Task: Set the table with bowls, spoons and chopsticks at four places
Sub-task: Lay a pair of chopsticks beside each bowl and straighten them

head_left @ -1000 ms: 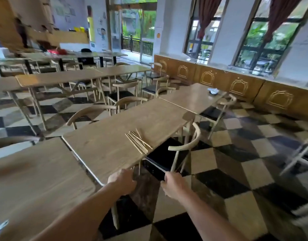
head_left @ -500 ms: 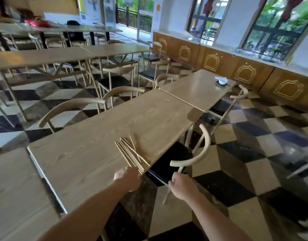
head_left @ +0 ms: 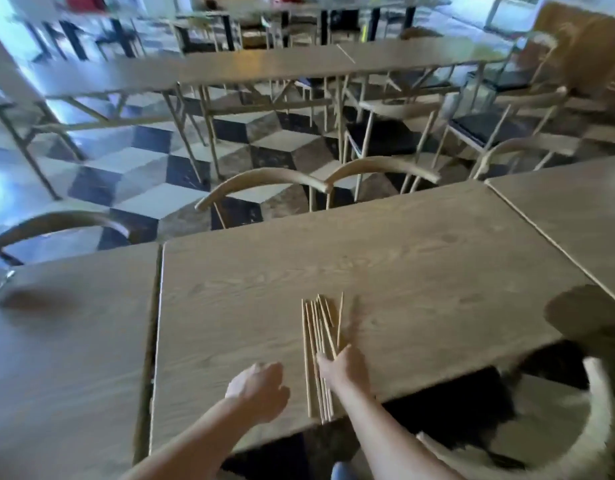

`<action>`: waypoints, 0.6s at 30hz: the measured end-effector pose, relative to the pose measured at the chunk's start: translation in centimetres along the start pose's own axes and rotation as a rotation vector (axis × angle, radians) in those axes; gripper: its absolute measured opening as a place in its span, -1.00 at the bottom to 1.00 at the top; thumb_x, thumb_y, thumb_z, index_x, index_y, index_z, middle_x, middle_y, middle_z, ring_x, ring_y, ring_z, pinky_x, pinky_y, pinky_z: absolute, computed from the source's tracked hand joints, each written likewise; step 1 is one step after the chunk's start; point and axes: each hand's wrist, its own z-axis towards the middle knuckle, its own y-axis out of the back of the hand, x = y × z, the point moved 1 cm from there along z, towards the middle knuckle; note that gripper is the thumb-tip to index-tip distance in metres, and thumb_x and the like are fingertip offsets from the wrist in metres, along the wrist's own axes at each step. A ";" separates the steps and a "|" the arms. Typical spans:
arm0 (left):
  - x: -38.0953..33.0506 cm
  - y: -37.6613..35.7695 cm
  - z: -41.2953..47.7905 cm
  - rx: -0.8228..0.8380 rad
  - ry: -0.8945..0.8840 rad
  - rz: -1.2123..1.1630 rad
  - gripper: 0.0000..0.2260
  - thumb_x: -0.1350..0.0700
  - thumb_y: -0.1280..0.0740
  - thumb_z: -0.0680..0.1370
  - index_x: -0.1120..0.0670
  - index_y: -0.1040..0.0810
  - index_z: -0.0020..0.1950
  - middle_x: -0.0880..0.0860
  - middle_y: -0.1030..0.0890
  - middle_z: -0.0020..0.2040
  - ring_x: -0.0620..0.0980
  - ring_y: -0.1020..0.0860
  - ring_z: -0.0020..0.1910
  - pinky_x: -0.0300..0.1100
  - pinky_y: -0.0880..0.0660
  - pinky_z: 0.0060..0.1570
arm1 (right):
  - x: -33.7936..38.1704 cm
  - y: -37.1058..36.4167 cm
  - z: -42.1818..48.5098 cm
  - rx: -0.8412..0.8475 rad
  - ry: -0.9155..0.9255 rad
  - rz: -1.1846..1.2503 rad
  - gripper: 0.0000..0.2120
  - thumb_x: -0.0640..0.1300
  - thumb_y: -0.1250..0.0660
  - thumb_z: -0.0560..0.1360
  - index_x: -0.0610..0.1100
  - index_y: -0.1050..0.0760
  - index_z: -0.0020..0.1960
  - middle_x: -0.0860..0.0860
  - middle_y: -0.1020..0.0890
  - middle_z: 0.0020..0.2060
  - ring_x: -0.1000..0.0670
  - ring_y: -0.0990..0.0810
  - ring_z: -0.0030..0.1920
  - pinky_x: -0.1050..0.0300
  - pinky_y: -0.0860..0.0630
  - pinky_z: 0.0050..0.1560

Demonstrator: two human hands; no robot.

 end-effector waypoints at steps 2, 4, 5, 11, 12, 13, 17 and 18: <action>1.0 -0.8 -0.1 0.037 0.093 -0.022 -0.74 -0.10 -0.17 0.51 -0.05 -0.49 0.11 -0.02 -0.62 0.12 0.07 -0.60 0.09 -0.10 -0.55 0.02 | 1.9 -1.9 2.3 0.040 -0.030 -0.066 0.01 0.40 -0.24 0.42 -0.29 -0.05 0.55 -0.19 -0.32 0.47 -0.19 -0.36 0.42 -0.07 -0.36 0.38; 1.6 -1.9 -0.3 0.062 0.180 -0.074 -0.76 -0.09 -0.15 0.49 -0.06 -0.47 0.08 -0.04 -0.61 0.06 0.06 -0.60 0.08 -0.12 -0.50 -0.03 | 2.6 -3.4 3.6 0.023 -0.039 -0.159 0.07 0.39 -0.27 0.37 -0.29 0.01 0.56 -0.18 -0.25 0.48 -0.19 -0.32 0.43 -0.10 -0.35 0.38; 1.8 -2.5 -0.6 0.075 0.214 -0.098 -0.77 -0.08 -0.14 0.48 -0.06 -0.46 0.06 -0.05 -0.59 0.01 0.05 -0.59 0.07 -0.12 -0.48 -0.07 | 2.5 -4.1 4.1 -0.007 -0.036 -0.201 0.02 0.33 -0.29 0.37 -0.28 -0.02 0.56 -0.16 -0.27 0.46 -0.18 -0.35 0.40 -0.10 -0.38 0.35; 2.5 -4.2 -3.0 0.127 0.347 -0.206 -0.80 -0.02 -0.12 0.49 -0.03 -0.48 0.01 -0.02 -0.60 -0.01 0.08 -0.59 0.05 -0.09 -0.54 -0.01 | 1.5 -4.8 7.1 -0.001 0.108 -0.190 -0.67 -0.11 -0.24 0.52 -0.17 -0.45 0.26 -0.15 -0.58 0.18 -0.17 -0.58 0.18 0.02 -0.54 0.11; 2.7 -4.1 -3.2 0.133 0.361 -0.220 -0.80 -0.02 -0.13 0.50 -0.04 -0.49 0.02 0.00 -0.62 0.04 0.08 -0.59 0.08 -0.07 -0.54 0.04 | 1.8 -4.2 7.7 0.037 0.081 -0.186 -0.71 -0.12 -0.27 0.49 -0.18 -0.51 0.19 -0.14 -0.63 0.11 -0.17 -0.63 0.12 0.05 -0.57 0.05; 2.8 -4.0 -3.4 0.131 0.384 -0.257 -0.81 -0.02 -0.14 0.51 -0.06 -0.50 0.02 0.00 -0.62 0.06 0.07 -0.58 0.09 -0.07 -0.53 0.07 | 2.3 -3.5 8.0 0.110 0.032 -0.145 -0.74 -0.14 -0.28 0.47 -0.20 -0.55 0.12 -0.14 -0.66 0.02 -0.17 -0.67 0.05 0.07 -0.58 -0.01; 2.5 -3.0 -3.9 0.005 0.475 -0.710 -0.83 -0.10 -0.27 0.58 -0.03 -0.55 -0.02 0.01 -0.65 -0.01 0.02 -0.61 -0.10 -0.13 -0.54 -0.05 | 5.5 -2.3 5.3 0.458 -0.022 0.276 -0.89 -0.32 -0.17 0.37 -0.20 -0.41 -0.31 -0.09 -0.36 -0.50 0.00 -0.35 -0.58 0.28 -0.29 -0.51; 2.4 -2.3 -4.1 -0.044 0.499 -0.933 -0.77 -0.14 -0.32 0.57 0.01 -0.55 -0.02 0.04 -0.64 -0.03 0.02 -0.62 -0.14 -0.11 -0.56 -0.09 | 6.5 -2.3 3.1 0.522 0.044 0.296 -0.87 -0.33 -0.18 0.34 -0.17 -0.36 -0.36 -0.06 -0.31 -0.52 0.04 -0.26 -0.60 0.31 -0.20 -0.50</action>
